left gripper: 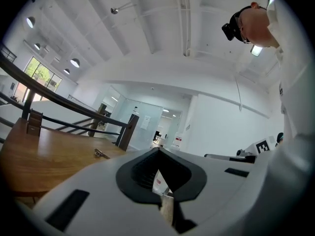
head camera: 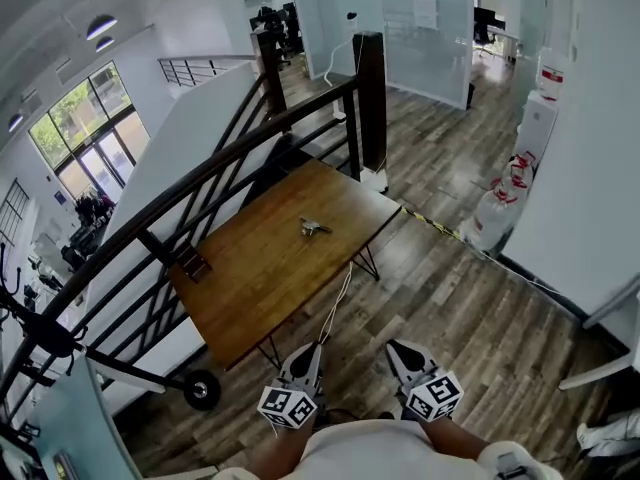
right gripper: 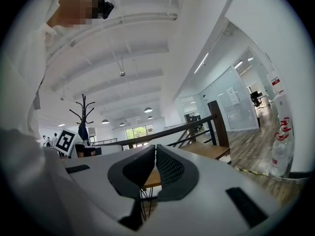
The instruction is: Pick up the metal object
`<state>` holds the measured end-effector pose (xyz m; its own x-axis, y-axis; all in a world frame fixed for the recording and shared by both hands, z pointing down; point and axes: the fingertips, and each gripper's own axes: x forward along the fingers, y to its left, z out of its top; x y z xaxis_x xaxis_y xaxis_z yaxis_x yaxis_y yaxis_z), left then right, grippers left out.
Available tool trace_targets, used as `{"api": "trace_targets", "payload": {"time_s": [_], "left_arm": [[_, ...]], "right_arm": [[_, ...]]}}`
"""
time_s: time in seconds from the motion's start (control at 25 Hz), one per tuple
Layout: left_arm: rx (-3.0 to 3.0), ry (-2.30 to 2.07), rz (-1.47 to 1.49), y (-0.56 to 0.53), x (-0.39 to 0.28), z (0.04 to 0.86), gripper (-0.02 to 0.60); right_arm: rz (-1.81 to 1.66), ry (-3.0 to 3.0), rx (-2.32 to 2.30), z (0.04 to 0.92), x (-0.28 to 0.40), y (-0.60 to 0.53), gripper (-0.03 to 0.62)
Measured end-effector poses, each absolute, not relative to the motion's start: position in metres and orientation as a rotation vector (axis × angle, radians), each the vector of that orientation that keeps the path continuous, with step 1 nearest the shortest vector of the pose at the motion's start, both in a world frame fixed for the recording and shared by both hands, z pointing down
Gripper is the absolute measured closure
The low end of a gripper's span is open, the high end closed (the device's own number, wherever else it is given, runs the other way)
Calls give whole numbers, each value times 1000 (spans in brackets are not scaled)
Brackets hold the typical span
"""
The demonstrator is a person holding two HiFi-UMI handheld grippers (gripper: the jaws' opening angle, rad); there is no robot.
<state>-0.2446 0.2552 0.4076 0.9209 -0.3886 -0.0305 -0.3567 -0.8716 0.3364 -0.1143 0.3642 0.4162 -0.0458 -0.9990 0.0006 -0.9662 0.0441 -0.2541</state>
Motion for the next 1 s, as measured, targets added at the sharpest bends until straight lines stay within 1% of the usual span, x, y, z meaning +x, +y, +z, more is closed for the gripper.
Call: {"api": "trace_targets", "payload": {"time_s": [0.24,0.44,0.64,1.0], "left_arm": [[2715,-601,-72,273,-232,420,569],[2729,-615,-21,258,-225,422,569],[2690,-630,-26,209,-208,440,569],[2655,-554,-104,102,-171,435,569]], "right_arm": [[-368,2134,-1999,431,-94,385,569],[-447,2067,-2026,449,-70,379,569],[-465,2027,-2046,457,-47,339,568],[-375,2109,-2105,428,-18,231,568]]}}
